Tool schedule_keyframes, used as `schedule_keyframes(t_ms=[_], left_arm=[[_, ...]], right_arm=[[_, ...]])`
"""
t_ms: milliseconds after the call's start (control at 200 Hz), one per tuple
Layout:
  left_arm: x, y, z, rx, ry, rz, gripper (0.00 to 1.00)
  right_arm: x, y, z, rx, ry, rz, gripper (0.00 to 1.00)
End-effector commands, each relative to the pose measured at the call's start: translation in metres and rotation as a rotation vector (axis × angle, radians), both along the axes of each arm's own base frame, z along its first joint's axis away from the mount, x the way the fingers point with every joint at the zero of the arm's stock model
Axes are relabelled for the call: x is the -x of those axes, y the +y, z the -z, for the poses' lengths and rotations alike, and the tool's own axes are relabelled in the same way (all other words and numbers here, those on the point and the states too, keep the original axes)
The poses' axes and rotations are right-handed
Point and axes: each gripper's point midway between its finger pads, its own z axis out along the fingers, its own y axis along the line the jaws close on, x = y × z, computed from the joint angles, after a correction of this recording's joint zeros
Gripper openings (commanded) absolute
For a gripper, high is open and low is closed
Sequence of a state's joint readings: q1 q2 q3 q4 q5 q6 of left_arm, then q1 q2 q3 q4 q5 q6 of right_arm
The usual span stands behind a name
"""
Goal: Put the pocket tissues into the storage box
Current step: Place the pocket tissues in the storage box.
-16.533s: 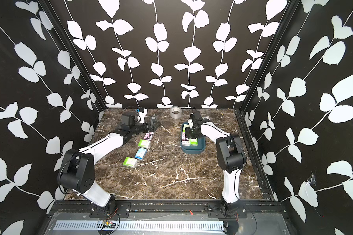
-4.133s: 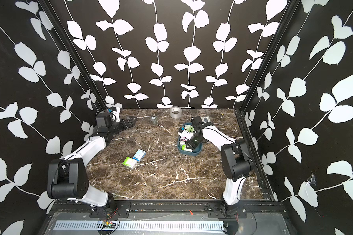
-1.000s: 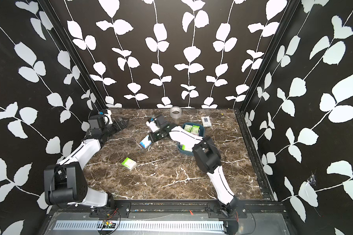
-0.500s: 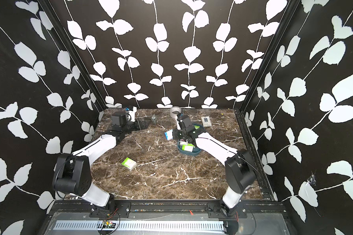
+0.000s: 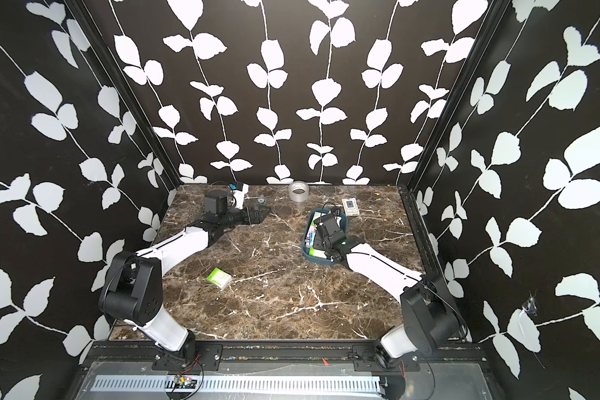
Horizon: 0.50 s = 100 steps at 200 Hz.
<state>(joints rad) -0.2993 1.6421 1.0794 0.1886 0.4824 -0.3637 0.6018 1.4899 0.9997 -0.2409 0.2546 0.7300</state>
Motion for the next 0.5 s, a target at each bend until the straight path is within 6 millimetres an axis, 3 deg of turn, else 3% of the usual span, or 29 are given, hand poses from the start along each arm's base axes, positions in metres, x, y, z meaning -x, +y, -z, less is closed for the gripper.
schedule_keyframes(t_ms=[0, 255, 270, 310, 495], left_arm=[[0.0, -0.002, -0.019, -0.001, -0.061, 0.021, 0.99], [0.002, 0.0, -0.021, -0.01, -0.069, 0.021, 0.99], [0.003, 0.0, -0.021, -0.011, -0.068, 0.021, 0.99], [0.002, 0.001, -0.021, -0.016, -0.069, 0.02, 0.99], [0.003, 0.001, -0.018, -0.021, -0.064, 0.018, 0.99]], right_arm=[[-0.003, -0.003, 0.015, -0.004, 0.027, 0.049, 0.0], [-0.008, 0.015, 0.023, -0.035, 0.066, 0.008, 0.0], [-0.008, 0.016, 0.033, -0.025, 0.087, 0.007, 0.0], [-0.007, 0.018, 0.035, -0.026, 0.094, 0.003, 0.0], [0.0, 0.022, 0.034, -0.026, 0.111, -0.007, 0.0]])
